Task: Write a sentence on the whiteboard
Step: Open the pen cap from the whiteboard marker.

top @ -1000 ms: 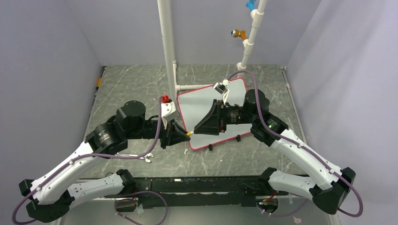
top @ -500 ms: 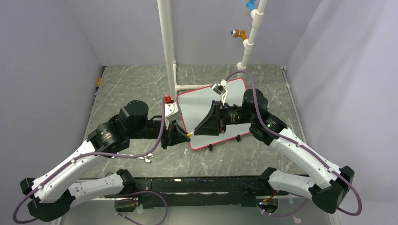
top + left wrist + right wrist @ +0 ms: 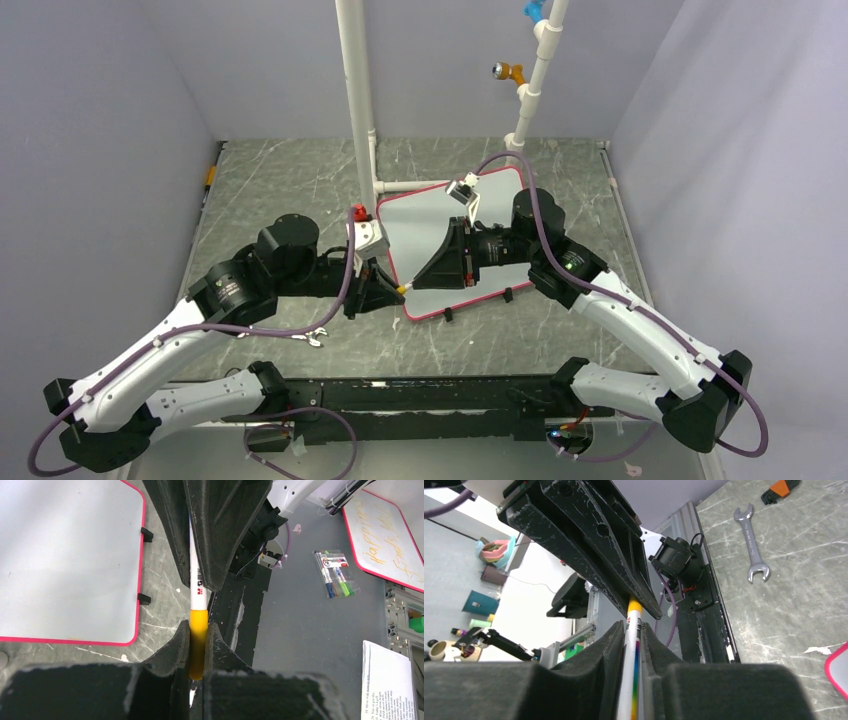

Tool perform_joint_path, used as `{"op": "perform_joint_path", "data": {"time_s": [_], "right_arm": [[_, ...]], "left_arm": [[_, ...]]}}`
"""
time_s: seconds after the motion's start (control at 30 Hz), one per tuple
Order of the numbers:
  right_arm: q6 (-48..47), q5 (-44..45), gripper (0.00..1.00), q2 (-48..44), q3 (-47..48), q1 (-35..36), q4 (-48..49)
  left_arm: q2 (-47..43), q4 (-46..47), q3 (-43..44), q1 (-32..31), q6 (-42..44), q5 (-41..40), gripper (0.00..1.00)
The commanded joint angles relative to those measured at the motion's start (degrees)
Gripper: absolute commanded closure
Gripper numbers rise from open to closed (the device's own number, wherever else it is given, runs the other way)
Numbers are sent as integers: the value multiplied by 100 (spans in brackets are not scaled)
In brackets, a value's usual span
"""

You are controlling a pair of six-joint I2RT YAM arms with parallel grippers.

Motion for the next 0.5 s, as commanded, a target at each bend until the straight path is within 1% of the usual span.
{"op": "perform_joint_path", "data": {"time_s": [0.0,0.03,0.07,0.27,0.37,0.47], "right_arm": [[-233,-220,85,34,200,121,-71],[-240,-222,98,47,208,122,-103],[-249,-188,100,63,213,123,-161],[-137,260,100,73,336,118,-474],[-79,676,100,77,517,81,-896],[35,890,100,11,604,-61,-1171]], "left_arm": [[76,359,217,-18,97,18,100],[75,362,219,-16,101,9,100],[75,356,219,-11,97,-3,100],[38,231,203,-12,160,-180,100],[-123,109,90,-6,208,-402,100],[-369,51,-131,-8,214,-687,100]]}}
